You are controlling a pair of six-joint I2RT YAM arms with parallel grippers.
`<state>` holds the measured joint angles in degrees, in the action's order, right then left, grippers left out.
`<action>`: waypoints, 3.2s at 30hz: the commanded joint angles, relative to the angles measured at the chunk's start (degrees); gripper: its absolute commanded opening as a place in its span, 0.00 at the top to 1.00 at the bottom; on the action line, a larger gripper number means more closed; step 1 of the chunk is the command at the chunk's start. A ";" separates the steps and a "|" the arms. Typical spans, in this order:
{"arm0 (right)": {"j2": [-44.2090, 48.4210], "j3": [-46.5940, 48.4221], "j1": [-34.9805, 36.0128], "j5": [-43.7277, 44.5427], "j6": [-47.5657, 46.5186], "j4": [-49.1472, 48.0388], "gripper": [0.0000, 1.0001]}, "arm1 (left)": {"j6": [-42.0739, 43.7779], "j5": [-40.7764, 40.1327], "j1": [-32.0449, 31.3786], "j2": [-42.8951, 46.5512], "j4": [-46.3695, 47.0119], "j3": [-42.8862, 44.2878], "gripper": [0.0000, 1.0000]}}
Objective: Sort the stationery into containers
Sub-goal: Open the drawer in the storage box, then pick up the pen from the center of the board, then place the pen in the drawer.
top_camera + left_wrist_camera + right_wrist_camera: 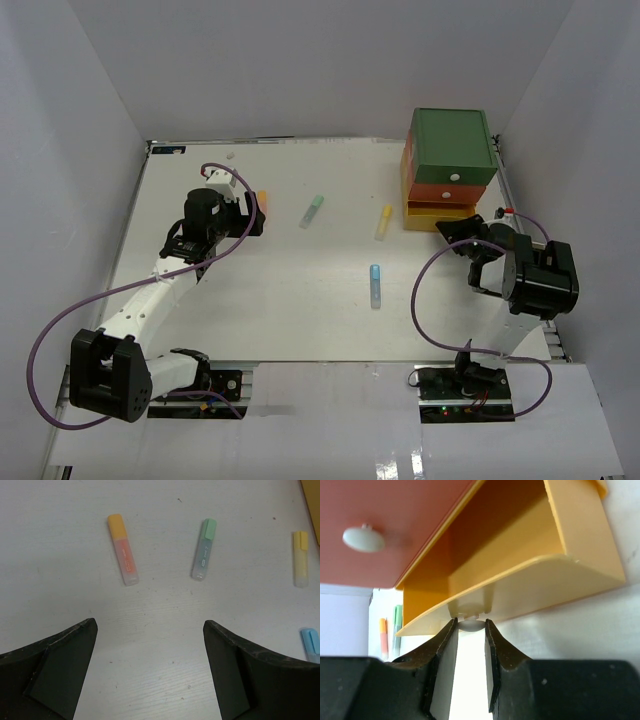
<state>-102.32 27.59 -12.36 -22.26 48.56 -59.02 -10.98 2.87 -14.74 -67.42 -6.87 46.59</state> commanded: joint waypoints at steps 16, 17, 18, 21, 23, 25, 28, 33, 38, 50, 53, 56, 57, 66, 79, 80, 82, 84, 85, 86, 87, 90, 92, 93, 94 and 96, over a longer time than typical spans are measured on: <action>13.64 -12.12 -0.38 -0.59 -1.97 0.93 0.78 | 0.00 1.17 -0.11 2.64 0.19 1.40 0.02; 13.82 -12.73 -0.38 -1.03 -1.97 0.93 0.78 | 0.00 1.26 -0.11 2.73 0.28 1.49 0.02; 13.99 -13.00 -0.38 -1.20 -1.97 1.02 0.78 | -0.09 1.26 -0.11 2.82 0.28 1.49 0.02; 15.40 -14.14 -0.47 -0.77 -2.59 1.72 0.77 | -0.09 1.08 -0.11 2.82 0.28 1.40 0.02; 16.63 -14.32 -0.38 -0.41 -3.46 3.55 0.70 | 0.00 0.99 -0.11 2.82 0.28 1.40 0.02; 18.81 -13.97 -0.38 -0.33 -5.57 5.66 0.60 | 0.08 1.08 -0.11 2.73 0.28 1.40 0.02; 23.64 -12.04 -0.47 1.43 -11.00 15.58 0.47 | -0.09 1.34 -0.11 2.64 0.19 1.49 0.02; 31.56 -8.35 -0.38 6.35 -18.66 34.19 0.29 | -0.09 1.78 -0.11 2.64 0.19 1.58 0.02; 39.82 -3.88 3.72 10.64 -26.21 45.73 0.28 | -0.09 1.70 -0.11 2.64 -0.07 1.66 0.02; 32.11 9.84 36.07 33.14 -30.45 60.94 0.28 | -0.35 -0.41 -0.11 1.76 -0.77 2.01 0.02; 26.31 13.79 42.49 37.44 -28.87 63.85 0.28 | -0.35 -0.33 -0.11 1.76 -0.77 1.93 0.02; 20.95 16.43 47.68 40.98 -27.12 65.79 0.28 | -0.27 -0.59 -0.11 1.50 -0.86 2.01 0.02; 19.81 16.87 48.56 41.16 -26.67 66.40 0.28 | -0.27 -0.68 -0.11 1.50 -0.86 2.02 0.02; 12.32 19.08 54.28 45.11 -23.25 70.63 0.37 | -0.27 -0.50 -0.11 1.50 -0.77 2.02 0.02; 16.88 21.44 54.37 43.00 -23.59 70.19 0.74 | 0.00 -0.50 -0.11 1.24 -0.86 2.01 0.02; 18.72 21.97 54.11 42.92 -23.59 70.19 0.75 | -0.09 -0.50 -0.11 1.24 -0.86 2.02 0.02; 20.84 23.29 52.45 42.92 -23.42 70.10 0.76 | -0.09 -0.59 -0.11 1.15 -0.86 1.93 0.02; 24.26 23.91 49.20 43.44 -23.42 69.49 0.79 | -0.09 -0.68 -0.11 1.15 -0.86 1.93 0.02; 25.32 23.91 47.88 43.79 -23.07 69.22 0.79 | -0.09 -0.68 -0.11 1.15 -0.86 1.93 0.02; 27.42 23.82 44.56 43.97 -22.72 68.78 0.80 | -0.09 -0.59 -0.11 1.15 -0.86 1.93 0.02; 28.48 23.65 42.53 43.80 -22.02 68.35 0.80 | -0.09 -0.76 -0.11 1.15 -0.95 1.93 0.02; 31.91 21.54 33.94 42.57 -18.33 65.27 0.79 | -0.09 -0.76 -0.11 1.06 -0.86 1.93 0.02; 33.84 19.78 28.13 41.86 -15.00 62.37 0.80 | -0.09 -0.76 -0.11 1.15 -0.86 1.93 0.02; 34.29 19.34 26.44 41.69 -13.85 61.41 0.80 | -0.09 -0.76 -0.11 1.06 -0.86 1.93 0.02; 34.56 18.73 24.77 41.34 -12.53 59.74 0.80 | -0.09 -0.76 -0.11 0.97 -0.95 1.93 0.02; 34.39 18.29 20.37 40.11 -8.40 57.81 0.81 | -0.09 -0.76 -0.11 0.88 -0.95 1.93 0.02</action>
<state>-68.45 47.11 11.49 19.16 33.32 4.16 -11.00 2.50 -14.74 -66.96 -7.53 46.59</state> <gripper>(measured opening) 0.341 0.979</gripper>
